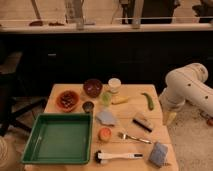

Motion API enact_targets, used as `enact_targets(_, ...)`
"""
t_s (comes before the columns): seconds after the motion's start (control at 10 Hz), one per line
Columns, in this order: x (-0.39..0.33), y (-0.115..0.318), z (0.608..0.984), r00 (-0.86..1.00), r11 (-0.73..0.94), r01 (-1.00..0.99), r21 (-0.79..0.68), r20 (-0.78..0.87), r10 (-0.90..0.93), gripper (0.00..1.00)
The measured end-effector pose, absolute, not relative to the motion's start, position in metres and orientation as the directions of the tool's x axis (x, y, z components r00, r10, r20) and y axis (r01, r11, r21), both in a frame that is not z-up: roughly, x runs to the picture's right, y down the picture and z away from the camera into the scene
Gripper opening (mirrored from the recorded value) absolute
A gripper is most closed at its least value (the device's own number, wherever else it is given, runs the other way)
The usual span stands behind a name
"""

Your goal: Place eraser in paper cup

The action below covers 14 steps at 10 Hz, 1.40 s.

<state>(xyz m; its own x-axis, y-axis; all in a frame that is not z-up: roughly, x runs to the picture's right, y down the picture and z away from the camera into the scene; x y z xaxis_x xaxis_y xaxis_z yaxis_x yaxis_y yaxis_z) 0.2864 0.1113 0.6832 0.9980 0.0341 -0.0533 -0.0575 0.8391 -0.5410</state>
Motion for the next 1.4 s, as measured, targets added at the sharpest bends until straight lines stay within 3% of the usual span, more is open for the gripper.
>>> enact_targets(0.5,0.287,0.114,0.681,0.995,0.852,-0.098,-0.514,-0.062,0.077,0.80)
enact_targets(1.0,0.303,0.147,0.708,0.868,0.762,-0.493,-0.419,-0.187,0.459,0.80)
enact_targets(1.4,0.301,0.155,0.716,0.848,0.741,-0.526,-0.418,-0.193,0.493,0.80)
